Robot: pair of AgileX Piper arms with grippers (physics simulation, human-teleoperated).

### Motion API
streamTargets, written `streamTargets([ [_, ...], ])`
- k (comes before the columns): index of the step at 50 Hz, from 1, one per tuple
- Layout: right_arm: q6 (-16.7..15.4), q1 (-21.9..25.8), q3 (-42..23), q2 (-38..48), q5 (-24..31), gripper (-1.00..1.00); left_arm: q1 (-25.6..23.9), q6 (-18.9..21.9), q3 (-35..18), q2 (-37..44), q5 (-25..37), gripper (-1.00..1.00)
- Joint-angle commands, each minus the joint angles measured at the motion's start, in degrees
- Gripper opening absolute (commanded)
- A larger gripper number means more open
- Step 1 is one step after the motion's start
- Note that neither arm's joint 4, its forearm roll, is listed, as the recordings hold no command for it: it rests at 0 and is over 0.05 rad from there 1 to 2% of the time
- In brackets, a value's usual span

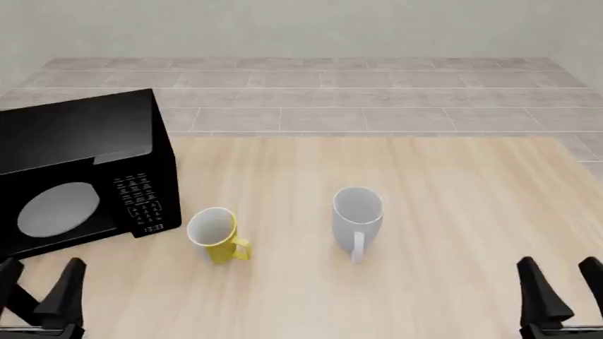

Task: Put the yellow and white mug to the front of the white mug.

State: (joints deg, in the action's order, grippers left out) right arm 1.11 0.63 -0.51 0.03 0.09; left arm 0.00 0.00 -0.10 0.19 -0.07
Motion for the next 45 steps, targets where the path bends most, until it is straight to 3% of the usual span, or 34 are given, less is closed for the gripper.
streamTargets([
  [1,1.2,0.5,-0.7,0.0,-0.4,1.0,0.0,0.0,-0.1,0.2,0.0,1.0],
  [4,2.0,0.8,-0.4,0.0,-2.4,1.0,0.0,0.0,-0.1,0.2,0.0,1.0],
  [8,2.2,0.4,-0.7,0.0,-1.1,1.0,0.0,0.0,-0.1,0.2,0.0,1.0],
  [12,-1.1,2.5,-2.6,0.0,1.6,1.0,0.0,0.0,-0.1,0.2,0.0,1.0],
  [15,0.2,5.1,-3.3,0.0,3.2,1.0,0.0,0.0,-0.1,0.3,0.0,1.0],
  [16,-0.3,4.3,-3.6,0.0,3.5,1.0,0.0,0.0,-0.1,0.2,0.0,1.0],
  [17,1.6,3.1,-3.7,0.0,2.7,1.0,0.0,0.0,-0.1,0.2,0.0,1.0],
  [19,-0.1,6.5,-4.8,0.1,5.5,1.0,0.0,0.0,-0.1,0.2,0.0,1.0],
  [29,-6.4,17.7,-12.0,14.1,1.3,1.0,0.0,0.0,-0.1,0.3,0.0,1.0],
  [45,-7.8,36.6,-22.6,38.6,-8.6,1.0,0.0,0.0,-0.1,0.2,0.0,1.0],
])
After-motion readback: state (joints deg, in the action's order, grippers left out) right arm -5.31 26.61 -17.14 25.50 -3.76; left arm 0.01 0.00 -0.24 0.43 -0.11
